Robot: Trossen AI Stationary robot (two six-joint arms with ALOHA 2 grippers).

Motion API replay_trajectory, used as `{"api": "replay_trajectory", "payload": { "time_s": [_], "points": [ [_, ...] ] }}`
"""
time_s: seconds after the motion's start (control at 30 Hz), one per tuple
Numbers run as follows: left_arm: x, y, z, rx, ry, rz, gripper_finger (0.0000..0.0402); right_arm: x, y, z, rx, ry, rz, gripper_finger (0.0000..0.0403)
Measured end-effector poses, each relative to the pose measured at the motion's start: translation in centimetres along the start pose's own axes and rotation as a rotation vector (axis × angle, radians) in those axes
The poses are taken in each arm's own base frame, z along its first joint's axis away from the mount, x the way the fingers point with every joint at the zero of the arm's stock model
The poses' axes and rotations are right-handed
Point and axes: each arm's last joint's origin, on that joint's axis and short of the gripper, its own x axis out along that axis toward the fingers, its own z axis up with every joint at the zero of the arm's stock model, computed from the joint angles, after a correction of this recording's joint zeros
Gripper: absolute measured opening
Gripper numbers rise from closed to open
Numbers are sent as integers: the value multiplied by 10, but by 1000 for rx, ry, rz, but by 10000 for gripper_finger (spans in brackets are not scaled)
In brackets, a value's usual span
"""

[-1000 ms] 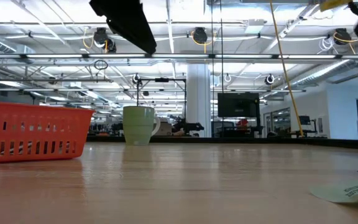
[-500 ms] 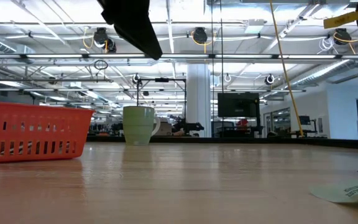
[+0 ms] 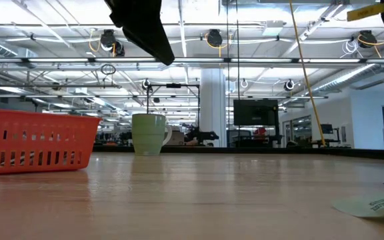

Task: Pick and place Stevia / Truvia into bins
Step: Put the stevia packet into the orange basket

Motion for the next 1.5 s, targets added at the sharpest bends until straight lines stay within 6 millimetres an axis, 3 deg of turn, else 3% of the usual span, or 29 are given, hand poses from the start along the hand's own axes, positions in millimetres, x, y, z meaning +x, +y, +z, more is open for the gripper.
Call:
{"api": "replay_trajectory", "payload": {
  "time_s": [0.37,0.47,0.67,0.8,0.93,1.07,1.3,1.4,1.5],
  "points": [
    [0,0,-1,3,7,0,129,22,-6,-3,1,51,-108,119],
    [0,0,-1,3,8,-3,129,19,-6,-1,-11,33,-91,96],
    [0,0,-1,3,8,-4,129,16,-5,1,-50,22,-65,12],
    [0,0,-1,4,8,-4,129,11,-4,3,-73,2,-42,11],
    [0,0,-1,4,8,-3,129,0,-3,11,-127,-138,-54,3],
    [0,0,0,0,0,-6,129,-13,-6,23,-259,-401,-166,6],
    [1,1,16,-180,-137,-39,129,-25,-12,51,-531,-911,-733,2],
    [2,4,26,-254,-215,-59,129,-27,-12,67,-546,-977,-869,3],
    [2,9,33,-202,-274,-55,129,-28,-12,84,-534,-982,-845,3]
  ]
}}
